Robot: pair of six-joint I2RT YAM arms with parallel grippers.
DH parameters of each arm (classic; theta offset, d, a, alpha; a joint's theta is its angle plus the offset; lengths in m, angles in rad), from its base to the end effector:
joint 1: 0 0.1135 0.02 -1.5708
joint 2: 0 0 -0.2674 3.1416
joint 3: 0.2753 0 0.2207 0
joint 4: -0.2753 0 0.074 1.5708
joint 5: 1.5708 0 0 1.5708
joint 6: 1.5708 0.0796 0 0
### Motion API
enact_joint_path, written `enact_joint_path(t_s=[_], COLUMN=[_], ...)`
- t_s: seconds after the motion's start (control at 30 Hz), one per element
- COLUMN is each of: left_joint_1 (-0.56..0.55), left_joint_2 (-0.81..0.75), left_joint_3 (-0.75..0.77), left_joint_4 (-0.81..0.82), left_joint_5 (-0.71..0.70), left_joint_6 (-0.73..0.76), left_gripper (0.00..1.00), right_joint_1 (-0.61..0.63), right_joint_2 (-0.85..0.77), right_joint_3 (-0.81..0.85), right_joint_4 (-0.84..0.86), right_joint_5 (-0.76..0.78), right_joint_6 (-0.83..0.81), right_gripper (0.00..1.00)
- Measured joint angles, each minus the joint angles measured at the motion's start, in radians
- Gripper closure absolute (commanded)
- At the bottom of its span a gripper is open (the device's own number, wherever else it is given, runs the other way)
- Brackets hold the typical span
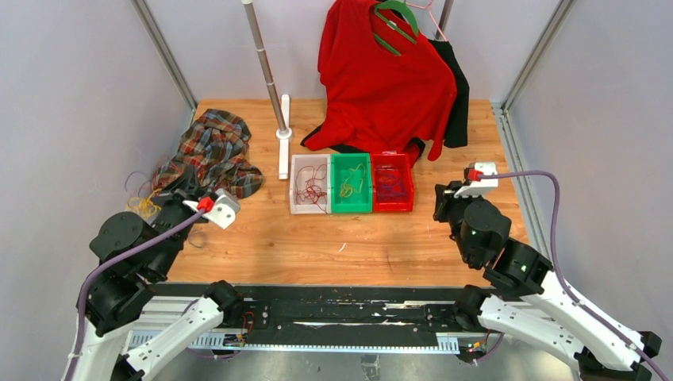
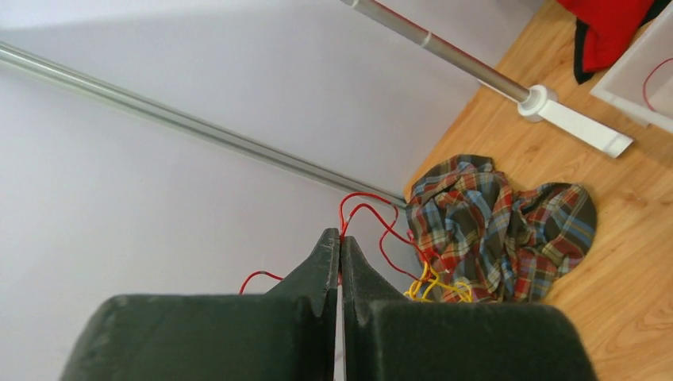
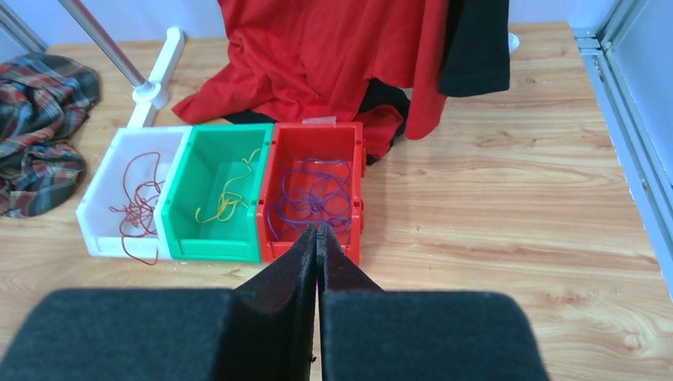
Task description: Untangle the cables
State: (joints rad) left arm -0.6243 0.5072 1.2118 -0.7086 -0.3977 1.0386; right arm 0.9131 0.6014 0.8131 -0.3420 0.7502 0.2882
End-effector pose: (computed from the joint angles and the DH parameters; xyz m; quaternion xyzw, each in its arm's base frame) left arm 0.0639 -0.0081 0.4261 0.4193 0.5710 0.2793 0.6482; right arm 0.1198 0.0663 0.3509 0.0150 0.7398 0.1197 0.6619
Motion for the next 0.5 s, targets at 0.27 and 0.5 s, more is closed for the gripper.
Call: enact_joint_path(t_s=[0.27,0.5], left_joint_1=[0.000,0.000], left_joint_2=[-0.040,-0.024], left_joint_3=[0.006,0.062], left_joint_4=[-0.043,-0.051], left_joint_5=[0.114,0.248], left_joint_6=[-0.077,-0.135], left_gripper=[1.00,0.99], right_joint_1=[0.000,0.011], right_joint_2=[0.115,0.281], right_joint_3=[0.003,-0.032], right_joint_4=[0.128,0.318], right_joint_5=[-0.213,-0.536], right_joint_6=[-0.010,0.016], right_gripper=[0.67,0.49])
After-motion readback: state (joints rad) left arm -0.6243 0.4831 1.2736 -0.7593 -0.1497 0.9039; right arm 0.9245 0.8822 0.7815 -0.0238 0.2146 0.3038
